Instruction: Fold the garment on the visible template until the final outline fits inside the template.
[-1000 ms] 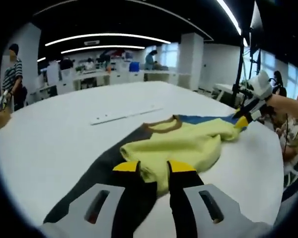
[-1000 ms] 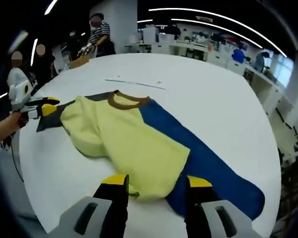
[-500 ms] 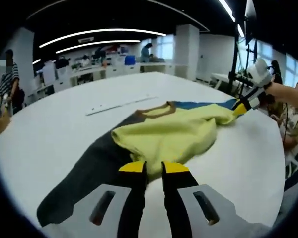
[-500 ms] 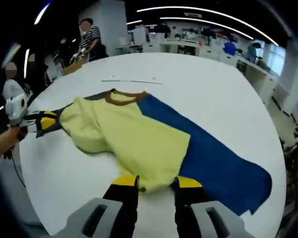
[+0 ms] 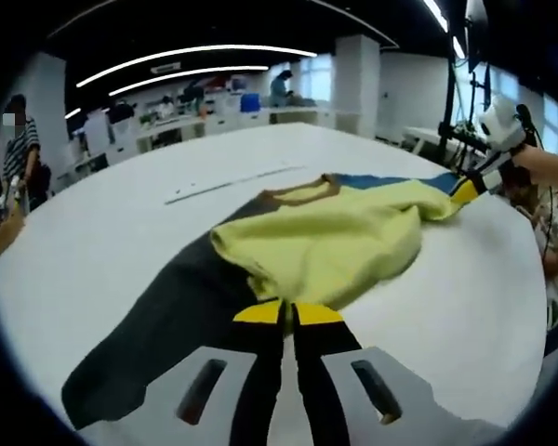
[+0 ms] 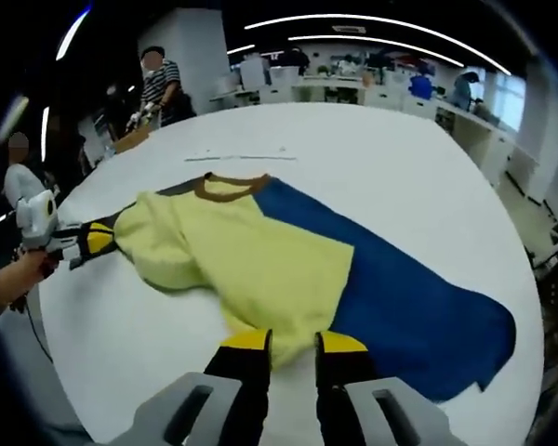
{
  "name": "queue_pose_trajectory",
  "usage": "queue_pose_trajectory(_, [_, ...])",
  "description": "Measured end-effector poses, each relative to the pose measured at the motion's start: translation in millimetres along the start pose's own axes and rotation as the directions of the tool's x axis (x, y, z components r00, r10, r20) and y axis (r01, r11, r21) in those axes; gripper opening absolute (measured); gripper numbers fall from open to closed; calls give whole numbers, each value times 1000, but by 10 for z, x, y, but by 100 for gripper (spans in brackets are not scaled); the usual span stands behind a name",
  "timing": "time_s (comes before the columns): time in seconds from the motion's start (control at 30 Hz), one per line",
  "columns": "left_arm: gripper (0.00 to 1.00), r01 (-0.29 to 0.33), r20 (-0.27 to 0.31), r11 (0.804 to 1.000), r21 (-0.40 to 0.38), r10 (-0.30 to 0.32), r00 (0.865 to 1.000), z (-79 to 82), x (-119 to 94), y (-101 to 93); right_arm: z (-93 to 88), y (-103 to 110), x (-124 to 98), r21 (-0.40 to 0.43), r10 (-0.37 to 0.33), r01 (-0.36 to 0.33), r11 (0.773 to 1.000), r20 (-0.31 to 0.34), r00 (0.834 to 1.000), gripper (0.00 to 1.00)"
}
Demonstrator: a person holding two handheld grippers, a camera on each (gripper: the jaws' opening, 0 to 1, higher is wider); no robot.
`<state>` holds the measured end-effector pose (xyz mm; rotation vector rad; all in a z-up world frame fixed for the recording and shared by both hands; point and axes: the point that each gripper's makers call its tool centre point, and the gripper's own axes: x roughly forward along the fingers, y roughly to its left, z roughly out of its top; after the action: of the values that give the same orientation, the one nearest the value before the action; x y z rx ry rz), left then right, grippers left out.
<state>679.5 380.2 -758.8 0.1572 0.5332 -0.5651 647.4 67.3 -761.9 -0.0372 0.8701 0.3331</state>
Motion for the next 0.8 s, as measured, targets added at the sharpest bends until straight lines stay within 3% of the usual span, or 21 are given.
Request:
queue_pose_trajectory(0.6, [3, -60, 18, 998, 33, 59, 998, 89, -8, 57, -8, 123, -31, -5, 28, -28, 1000, 8, 1000, 11])
queue_pose_trajectory(0.8, [3, -47, 14, 999, 26, 47, 999, 96, 46, 32, -13, 111, -28, -3, 24, -24, 1000, 7, 1000, 10])
